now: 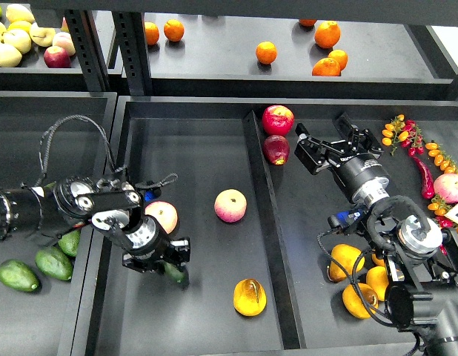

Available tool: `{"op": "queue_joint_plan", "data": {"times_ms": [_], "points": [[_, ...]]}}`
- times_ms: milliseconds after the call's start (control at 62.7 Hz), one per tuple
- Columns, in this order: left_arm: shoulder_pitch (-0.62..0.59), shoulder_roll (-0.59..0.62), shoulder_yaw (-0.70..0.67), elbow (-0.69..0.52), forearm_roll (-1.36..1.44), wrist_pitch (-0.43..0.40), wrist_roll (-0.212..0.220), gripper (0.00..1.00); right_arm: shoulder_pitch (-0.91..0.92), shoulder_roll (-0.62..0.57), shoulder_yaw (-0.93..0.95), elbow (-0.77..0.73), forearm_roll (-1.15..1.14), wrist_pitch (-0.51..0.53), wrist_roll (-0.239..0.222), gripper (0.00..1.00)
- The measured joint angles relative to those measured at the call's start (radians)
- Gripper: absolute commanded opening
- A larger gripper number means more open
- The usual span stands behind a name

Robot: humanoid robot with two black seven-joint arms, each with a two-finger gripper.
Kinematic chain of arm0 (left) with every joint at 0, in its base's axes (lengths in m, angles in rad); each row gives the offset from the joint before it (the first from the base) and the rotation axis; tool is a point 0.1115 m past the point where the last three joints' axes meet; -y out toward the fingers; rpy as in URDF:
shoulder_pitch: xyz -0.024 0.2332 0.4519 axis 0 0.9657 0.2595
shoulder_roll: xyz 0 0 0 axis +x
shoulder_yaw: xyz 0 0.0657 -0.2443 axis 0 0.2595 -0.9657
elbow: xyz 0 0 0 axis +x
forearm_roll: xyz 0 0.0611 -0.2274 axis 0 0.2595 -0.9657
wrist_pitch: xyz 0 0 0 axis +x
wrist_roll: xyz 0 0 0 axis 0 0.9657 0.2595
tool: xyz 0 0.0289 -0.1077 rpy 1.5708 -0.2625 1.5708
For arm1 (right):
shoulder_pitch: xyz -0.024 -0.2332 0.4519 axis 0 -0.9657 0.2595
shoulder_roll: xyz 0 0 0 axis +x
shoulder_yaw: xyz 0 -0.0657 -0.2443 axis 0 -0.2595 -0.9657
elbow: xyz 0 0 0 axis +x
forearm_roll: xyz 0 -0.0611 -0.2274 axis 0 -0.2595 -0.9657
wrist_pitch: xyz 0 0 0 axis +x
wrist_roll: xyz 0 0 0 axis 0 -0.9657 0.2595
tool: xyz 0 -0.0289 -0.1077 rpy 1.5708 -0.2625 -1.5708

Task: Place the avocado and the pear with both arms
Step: 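Carry the avocado into the bin of avocados and release it, then withdraw the left gripper from the avocado bin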

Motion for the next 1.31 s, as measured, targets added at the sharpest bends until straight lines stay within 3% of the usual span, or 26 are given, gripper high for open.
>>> {"op": "queue_joint_plan", "data": {"times_ms": [383, 590, 924, 1307], "points": [[-0.023, 0.352, -0.031, -0.115, 0.0, 0.0, 0.0, 0.23, 0.009, 0.0, -0.001, 0.0, 0.0, 0.0, -0.001, 1.0], [0.03, 0.507, -0.046, -0.131, 0.009, 0.0, 0.0, 0.23, 0.009, 0.0, 0.0, 0.0, 0.0, 0.0, -0.001, 1.0], [0.181, 0.516, -0.145, -0.13, 0.058, 0.0, 0.0, 0.24, 0.007, 0.0, 0.0, 0.0, -0.002, 0.0, -0.001, 1.0], [0.238, 0.449, -0.152, -0.098, 0.067, 0.0, 0.0, 0.31, 0.006, 0.0, 0.001, -0.002, -0.002, 0.0, -0.001, 1.0]]}}
